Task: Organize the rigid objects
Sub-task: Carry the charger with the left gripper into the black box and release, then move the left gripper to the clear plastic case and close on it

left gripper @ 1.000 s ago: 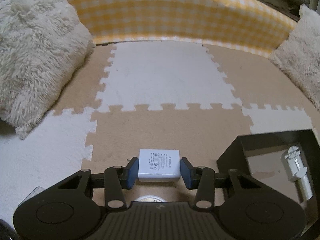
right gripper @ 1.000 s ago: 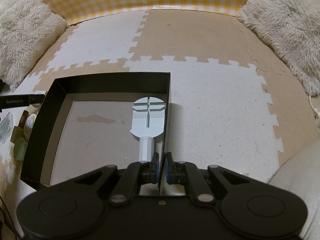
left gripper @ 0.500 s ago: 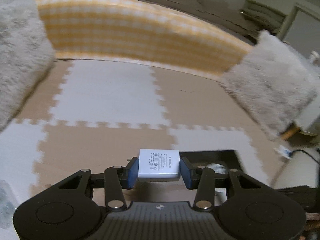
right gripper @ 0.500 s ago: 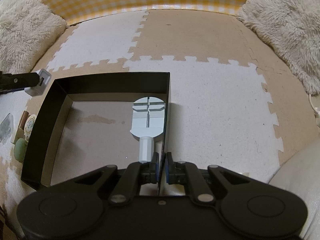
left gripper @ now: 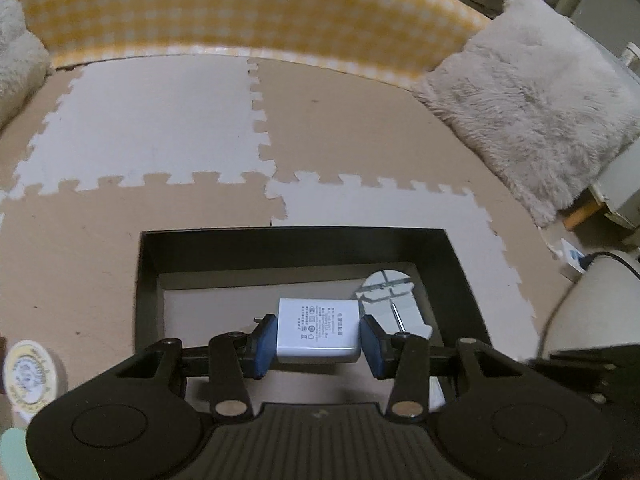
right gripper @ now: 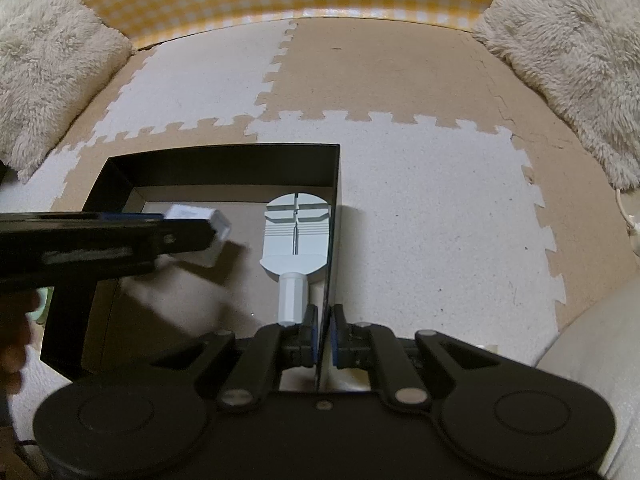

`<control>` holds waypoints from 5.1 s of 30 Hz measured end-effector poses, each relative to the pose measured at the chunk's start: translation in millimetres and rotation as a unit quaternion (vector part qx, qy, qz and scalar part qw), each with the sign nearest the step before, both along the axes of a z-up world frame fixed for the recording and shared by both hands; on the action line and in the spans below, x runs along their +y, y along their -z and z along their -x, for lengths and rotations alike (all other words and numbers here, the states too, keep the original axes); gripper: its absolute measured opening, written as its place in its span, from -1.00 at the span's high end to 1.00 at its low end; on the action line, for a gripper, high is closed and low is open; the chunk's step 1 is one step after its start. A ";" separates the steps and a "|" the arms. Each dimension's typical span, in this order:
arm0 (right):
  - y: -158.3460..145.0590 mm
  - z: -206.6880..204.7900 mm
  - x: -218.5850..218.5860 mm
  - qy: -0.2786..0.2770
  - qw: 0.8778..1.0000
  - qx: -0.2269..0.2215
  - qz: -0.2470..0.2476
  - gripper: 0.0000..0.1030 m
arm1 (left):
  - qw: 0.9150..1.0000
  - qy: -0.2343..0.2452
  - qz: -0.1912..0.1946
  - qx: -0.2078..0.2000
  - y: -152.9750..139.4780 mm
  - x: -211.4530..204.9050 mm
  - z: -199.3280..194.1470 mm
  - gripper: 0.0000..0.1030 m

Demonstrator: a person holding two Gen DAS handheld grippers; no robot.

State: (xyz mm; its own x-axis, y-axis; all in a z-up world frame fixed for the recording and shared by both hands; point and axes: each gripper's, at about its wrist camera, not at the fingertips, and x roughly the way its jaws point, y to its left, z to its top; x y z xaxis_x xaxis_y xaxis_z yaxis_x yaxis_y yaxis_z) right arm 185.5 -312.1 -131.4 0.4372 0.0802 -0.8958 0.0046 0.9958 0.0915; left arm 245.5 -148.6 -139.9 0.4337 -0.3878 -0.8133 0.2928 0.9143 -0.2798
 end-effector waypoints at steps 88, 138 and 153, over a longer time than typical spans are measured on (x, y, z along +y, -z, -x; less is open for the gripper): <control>-1.6 1.0 2.9 -0.001 1.000 0.002 -0.002 0.86 | 0.953 -0.297 0.037 0.051 -55.4 299.6 28.5 -1.00; -1.8 0.5 1.1 -0.002 1.000 0.002 -0.002 0.86 | 0.935 -0.326 -0.109 0.082 12.9 284.7 -12.5 -0.41; -1.7 0.6 1.3 -0.003 1.000 0.002 -0.002 0.86 | 0.956 -0.290 -0.045 0.011 -35.3 257.5 -4.2 -0.41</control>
